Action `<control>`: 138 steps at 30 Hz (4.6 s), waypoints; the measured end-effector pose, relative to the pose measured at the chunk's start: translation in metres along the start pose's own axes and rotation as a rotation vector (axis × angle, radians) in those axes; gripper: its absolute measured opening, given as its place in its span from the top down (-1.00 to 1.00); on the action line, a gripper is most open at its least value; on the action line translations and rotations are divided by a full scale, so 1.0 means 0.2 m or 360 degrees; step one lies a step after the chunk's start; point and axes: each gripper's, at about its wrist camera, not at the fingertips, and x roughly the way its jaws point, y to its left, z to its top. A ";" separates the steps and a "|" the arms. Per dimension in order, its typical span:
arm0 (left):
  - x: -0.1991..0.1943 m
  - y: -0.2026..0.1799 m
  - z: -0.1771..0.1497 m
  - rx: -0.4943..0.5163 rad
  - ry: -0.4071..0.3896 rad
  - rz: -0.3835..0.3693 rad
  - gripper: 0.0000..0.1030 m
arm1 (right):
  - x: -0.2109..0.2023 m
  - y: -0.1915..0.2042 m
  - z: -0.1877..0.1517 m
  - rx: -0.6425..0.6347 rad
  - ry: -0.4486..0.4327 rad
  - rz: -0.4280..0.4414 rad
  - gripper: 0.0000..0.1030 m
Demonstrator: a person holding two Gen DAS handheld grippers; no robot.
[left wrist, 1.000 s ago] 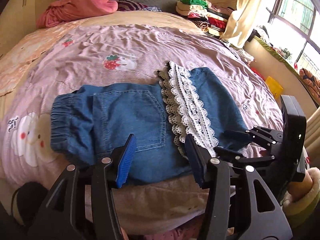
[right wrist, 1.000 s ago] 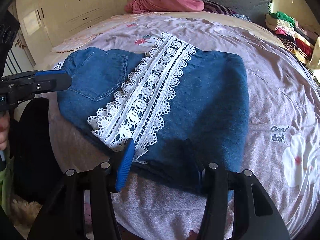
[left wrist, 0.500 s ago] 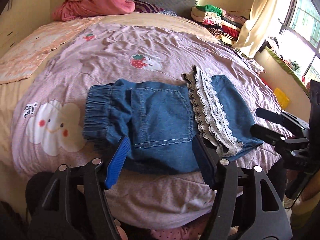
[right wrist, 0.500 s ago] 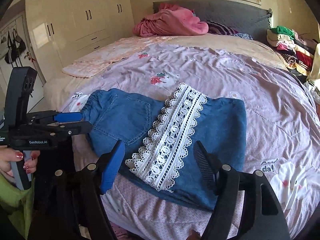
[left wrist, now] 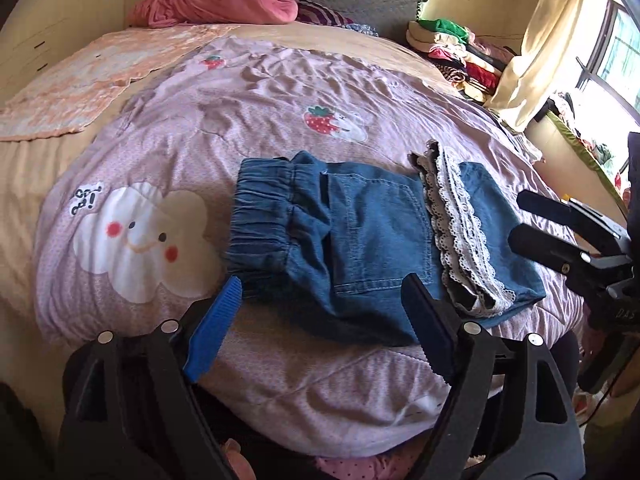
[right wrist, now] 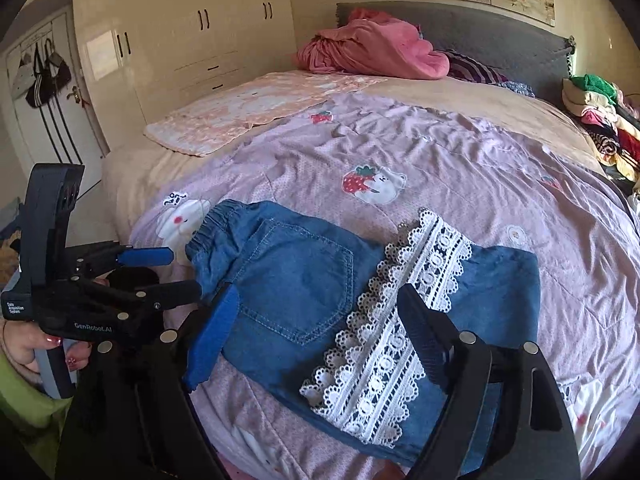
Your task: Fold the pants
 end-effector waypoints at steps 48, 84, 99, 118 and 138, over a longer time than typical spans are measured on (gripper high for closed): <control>0.26 0.21 0.11 -0.0440 -0.0036 -0.0577 -0.61 | 0.45 -0.14 0.41 0.0091 0.0163 0.0972 0.37; 0.31 -0.79 0.13 0.0226 0.0036 -0.0957 -0.41 | 0.01 -1.06 -0.17 0.0777 0.0004 0.0586 -0.48; 0.15 -0.66 0.12 0.0286 -0.0079 -0.0580 -0.46 | 0.05 -0.84 -0.23 0.0526 0.0151 0.0332 -0.54; 0.31 -0.49 0.33 0.0125 -0.0011 -0.0361 -0.47 | -0.16 -0.80 -0.30 0.0406 -0.0055 0.0197 -0.12; 0.55 -0.71 0.42 0.0449 0.0233 -0.0334 -0.55 | -0.20 -0.07 -0.45 -0.0679 -0.0046 0.0036 -0.30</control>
